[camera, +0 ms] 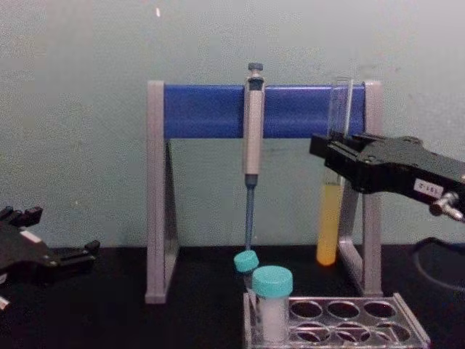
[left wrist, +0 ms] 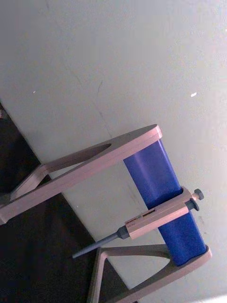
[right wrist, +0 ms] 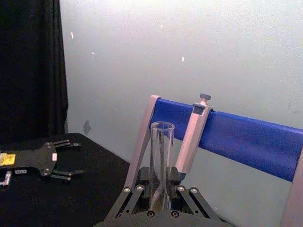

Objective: Pick up the test tube from the test tube rack, shake it, then place it back into the test tube rack.

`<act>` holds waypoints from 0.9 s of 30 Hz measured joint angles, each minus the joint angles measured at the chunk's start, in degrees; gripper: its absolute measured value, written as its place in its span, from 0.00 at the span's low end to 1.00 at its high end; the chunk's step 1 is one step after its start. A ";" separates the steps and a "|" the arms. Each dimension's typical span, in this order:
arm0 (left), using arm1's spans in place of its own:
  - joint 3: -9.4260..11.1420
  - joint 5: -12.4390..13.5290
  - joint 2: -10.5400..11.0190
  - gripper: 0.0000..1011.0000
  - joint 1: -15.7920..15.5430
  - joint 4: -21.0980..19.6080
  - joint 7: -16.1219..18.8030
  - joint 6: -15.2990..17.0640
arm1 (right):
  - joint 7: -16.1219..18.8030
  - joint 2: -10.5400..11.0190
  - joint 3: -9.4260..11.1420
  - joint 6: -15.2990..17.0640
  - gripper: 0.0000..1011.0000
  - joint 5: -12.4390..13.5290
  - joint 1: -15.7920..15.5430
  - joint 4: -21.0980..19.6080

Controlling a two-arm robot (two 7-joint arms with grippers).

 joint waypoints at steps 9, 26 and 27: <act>0.00 0.00 0.00 1.00 0.00 0.00 0.00 0.00 | 0.45 -0.49 -0.35 -0.08 0.23 0.33 1.05 1.33; 0.00 0.00 0.00 1.00 0.00 0.00 0.00 0.00 | -3.53 2.03 3.47 0.54 0.23 -0.32 -4.05 -3.48; 0.00 0.00 0.00 1.00 0.00 0.00 0.00 0.00 | -3.58 2.21 3.61 0.70 0.23 -0.32 -4.54 -4.01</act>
